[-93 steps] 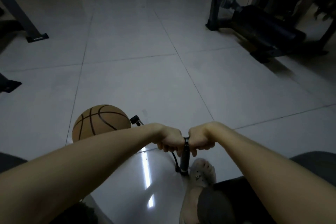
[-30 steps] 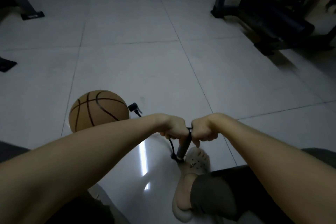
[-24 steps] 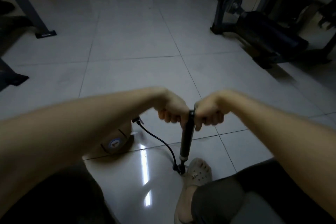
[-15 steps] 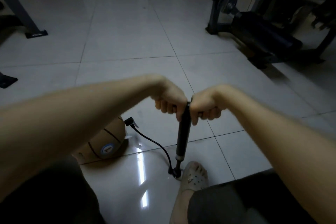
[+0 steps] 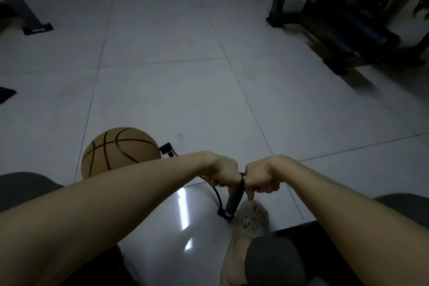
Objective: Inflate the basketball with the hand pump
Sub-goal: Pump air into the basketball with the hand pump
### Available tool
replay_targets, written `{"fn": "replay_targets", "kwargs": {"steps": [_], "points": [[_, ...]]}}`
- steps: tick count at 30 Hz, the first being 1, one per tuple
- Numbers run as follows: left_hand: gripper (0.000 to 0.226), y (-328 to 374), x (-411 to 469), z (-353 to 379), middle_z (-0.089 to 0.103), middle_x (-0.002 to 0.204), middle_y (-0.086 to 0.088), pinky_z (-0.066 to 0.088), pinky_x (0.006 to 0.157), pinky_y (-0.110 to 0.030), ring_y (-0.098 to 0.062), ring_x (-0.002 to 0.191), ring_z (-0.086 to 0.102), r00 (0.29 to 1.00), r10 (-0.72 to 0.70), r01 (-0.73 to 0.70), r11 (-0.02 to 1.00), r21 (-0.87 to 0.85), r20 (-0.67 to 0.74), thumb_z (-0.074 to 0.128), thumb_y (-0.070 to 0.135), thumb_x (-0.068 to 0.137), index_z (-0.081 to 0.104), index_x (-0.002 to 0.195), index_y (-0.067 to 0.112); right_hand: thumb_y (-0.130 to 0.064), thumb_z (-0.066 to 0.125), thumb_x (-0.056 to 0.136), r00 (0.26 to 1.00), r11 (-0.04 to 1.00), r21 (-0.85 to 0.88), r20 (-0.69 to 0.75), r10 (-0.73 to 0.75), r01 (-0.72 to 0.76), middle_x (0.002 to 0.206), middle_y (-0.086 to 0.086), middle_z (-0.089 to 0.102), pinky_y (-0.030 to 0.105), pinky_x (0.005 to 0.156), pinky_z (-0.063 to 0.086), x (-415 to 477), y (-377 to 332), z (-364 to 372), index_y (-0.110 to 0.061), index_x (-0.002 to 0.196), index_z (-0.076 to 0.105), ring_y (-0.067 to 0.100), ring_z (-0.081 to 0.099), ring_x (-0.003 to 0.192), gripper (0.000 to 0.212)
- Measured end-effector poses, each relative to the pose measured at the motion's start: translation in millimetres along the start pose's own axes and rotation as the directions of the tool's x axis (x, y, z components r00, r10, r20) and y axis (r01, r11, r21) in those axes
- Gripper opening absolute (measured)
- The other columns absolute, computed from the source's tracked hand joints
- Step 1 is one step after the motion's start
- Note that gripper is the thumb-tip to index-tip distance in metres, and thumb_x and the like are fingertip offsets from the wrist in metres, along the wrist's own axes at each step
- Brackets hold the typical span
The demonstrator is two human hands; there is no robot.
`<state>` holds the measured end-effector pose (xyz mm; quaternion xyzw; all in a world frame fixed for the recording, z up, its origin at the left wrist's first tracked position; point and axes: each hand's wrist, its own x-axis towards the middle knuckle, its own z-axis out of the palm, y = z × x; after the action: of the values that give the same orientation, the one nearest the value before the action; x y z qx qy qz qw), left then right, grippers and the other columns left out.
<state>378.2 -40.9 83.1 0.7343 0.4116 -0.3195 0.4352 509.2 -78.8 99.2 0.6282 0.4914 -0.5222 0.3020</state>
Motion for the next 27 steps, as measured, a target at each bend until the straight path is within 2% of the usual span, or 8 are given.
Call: {"fn": "replay_targets", "kwargs": {"steps": [3, 6, 9, 12, 17, 21, 27], "points": [[0.026, 12, -30, -16, 0.041, 0.061, -0.003, 0.027, 0.047, -0.025, -0.018, 0.050, 0.034, 1.000, -0.026, 0.027, 0.998, 0.054, -0.004, 0.072, 0.017, 0.082, 0.051, 0.066, 0.015, -0.014, 0.066, 0.089, 1.000, 0.999, 0.033, -0.007, 0.022, -0.022, 0.054, -0.002, 0.032, 0.023, 0.043, 0.022, -30, -7, -6, -0.018, 0.073, 0.050, 0.011, 0.025, 0.043, 0.024], [0.032, 28, -82, -58, 0.033, 0.056, 0.002, 0.017, 0.045, -0.022, -0.014, 0.045, 0.026, 1.000, 0.011, -0.011, 1.000, -0.001, -0.015, 0.068, 0.015, 0.086, 0.046, 0.062, 0.019, -0.012, 0.066, 0.091, 0.994, 0.999, 0.018, -0.103, -0.031, 0.033, 0.053, -0.003, 0.028, 0.018, 0.041, 0.018, -84, -19, -42, -0.019, 0.066, 0.045, 0.011, 0.022, 0.041, 0.033], [0.042, 44, -135, -104, 0.023, 0.057, 0.005, 0.011, 0.045, -0.024, -0.013, 0.048, 0.016, 0.999, 0.041, -0.042, 0.998, -0.054, -0.003, 0.062, 0.013, 0.089, 0.037, 0.058, 0.024, -0.011, 0.065, 0.090, 0.982, 0.996, 0.022, -0.171, -0.078, 0.083, 0.053, -0.002, 0.027, 0.021, 0.044, 0.015, -149, -32, -77, -0.020, 0.058, 0.045, 0.011, 0.020, 0.044, 0.039], [0.045, 49, -150, -123, 0.021, 0.057, 0.005, 0.011, 0.043, -0.024, -0.013, 0.050, 0.013, 0.998, 0.067, -0.068, 0.996, -0.054, -0.020, 0.061, 0.013, 0.090, 0.032, 0.057, 0.025, -0.010, 0.065, 0.088, 0.971, 0.992, 0.024, -0.212, -0.113, 0.120, 0.054, -0.001, 0.026, 0.024, 0.046, 0.014, -171, -34, -88, -0.021, 0.053, 0.045, 0.012, 0.018, 0.046, 0.043], [0.031, 29, -79, -67, 0.027, 0.057, 0.003, 0.012, 0.048, -0.026, -0.014, 0.048, 0.019, 1.000, 0.004, -0.003, 1.000, -0.029, 0.020, 0.064, 0.009, 0.082, 0.045, 0.060, 0.020, -0.007, 0.068, 0.083, 0.985, 0.998, -0.026, -0.161, -0.061, 0.058, 0.052, -0.001, 0.032, 0.025, 0.046, 0.018, -92, -18, -47, -0.016, 0.062, 0.048, 0.014, 0.023, 0.045, 0.031], [0.025, 7, -28, -25, 0.033, 0.059, 0.000, 0.019, 0.050, -0.027, -0.017, 0.051, 0.025, 1.000, 0.024, -0.024, 0.998, -0.061, 0.007, 0.069, 0.011, 0.078, 0.049, 0.063, 0.017, -0.005, 0.066, 0.083, 0.992, 0.997, -0.004, -0.102, -0.080, 0.080, 0.051, 0.000, 0.034, 0.027, 0.048, 0.021, -34, -5, -19, -0.011, 0.075, 0.056, 0.015, 0.026, 0.046, 0.014], [0.022, -6, -3, 5, 0.043, 0.061, -0.004, 0.030, 0.050, -0.025, -0.020, 0.051, 0.035, 0.999, 0.013, -0.018, 0.994, -0.103, -0.050, 0.071, 0.014, 0.075, 0.055, 0.060, 0.013, -0.010, 0.068, 0.083, 0.994, 0.998, -0.037, -0.094, -0.058, 0.055, 0.055, 0.002, 0.042, 0.029, 0.049, 0.028, 5, -1, -1, -0.008, 0.085, 0.063, 0.016, 0.033, 0.048, 0.006]]}}
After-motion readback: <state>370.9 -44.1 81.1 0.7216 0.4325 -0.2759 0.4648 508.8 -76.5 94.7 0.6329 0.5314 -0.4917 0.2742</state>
